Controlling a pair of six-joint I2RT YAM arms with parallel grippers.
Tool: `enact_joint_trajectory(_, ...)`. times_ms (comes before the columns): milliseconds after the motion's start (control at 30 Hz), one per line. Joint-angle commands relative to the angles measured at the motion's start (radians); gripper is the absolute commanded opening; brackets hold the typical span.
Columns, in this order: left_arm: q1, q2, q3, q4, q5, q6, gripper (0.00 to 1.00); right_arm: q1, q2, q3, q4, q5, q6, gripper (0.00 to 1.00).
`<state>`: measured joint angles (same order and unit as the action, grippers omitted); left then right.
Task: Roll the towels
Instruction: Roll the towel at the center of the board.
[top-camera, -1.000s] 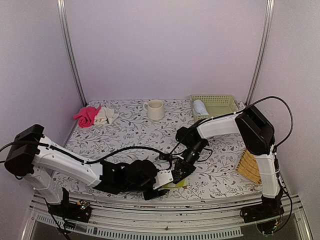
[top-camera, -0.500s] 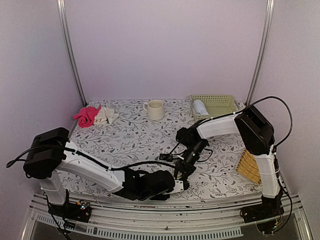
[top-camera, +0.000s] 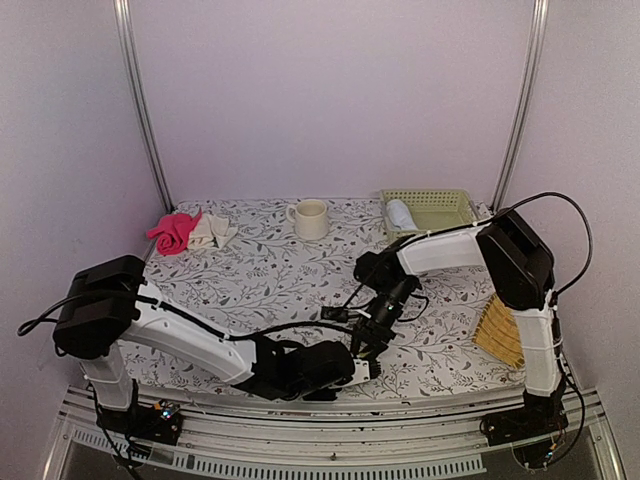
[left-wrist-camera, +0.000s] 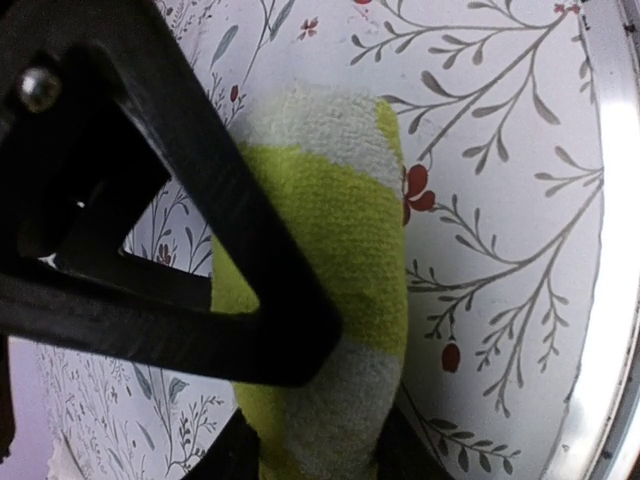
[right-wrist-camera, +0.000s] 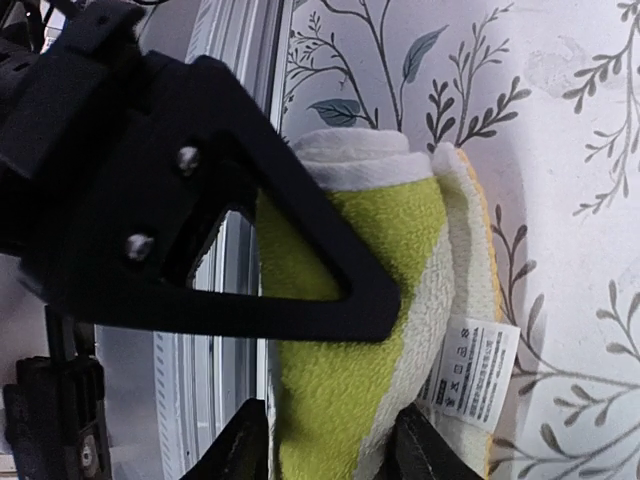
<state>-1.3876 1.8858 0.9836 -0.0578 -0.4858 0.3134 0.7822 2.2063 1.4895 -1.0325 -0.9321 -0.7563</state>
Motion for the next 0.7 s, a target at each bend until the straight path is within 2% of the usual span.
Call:
enact_joint_trajectory(0,0.031,0.045,0.024,-0.123,0.123,-0.095,0.32,-0.061,-0.179,-0.018,-0.05,0.09,-0.02,0.43)
enact_joint_trajectory(100,0.045,0.041,0.028,-0.148,0.177,-0.135,0.29,-0.137,-0.303,-0.036,-0.061,0.086,-0.013,0.44)
enact_joint_trajectory(200,0.083,0.048,0.047,-0.194,0.302,-0.186,0.26,-0.187,-0.44,-0.096,-0.04,0.121,-0.01,0.44)
enact_joint_trajectory(300,0.126,0.07,0.079,-0.239,0.431,-0.252,0.23,-0.192,-0.564,-0.165,0.038,0.163,0.018,0.44)
enact_joint_trajectory(433,0.175,0.135,0.112,-0.269,0.551,-0.344,0.21,-0.191,-0.688,-0.297,0.232,0.223,0.131,0.42)
enact_joint_trajectory(667,0.237,0.148,0.108,-0.234,0.744,-0.435,0.19,-0.138,-0.829,-0.453,0.374,0.417,0.056,0.4)
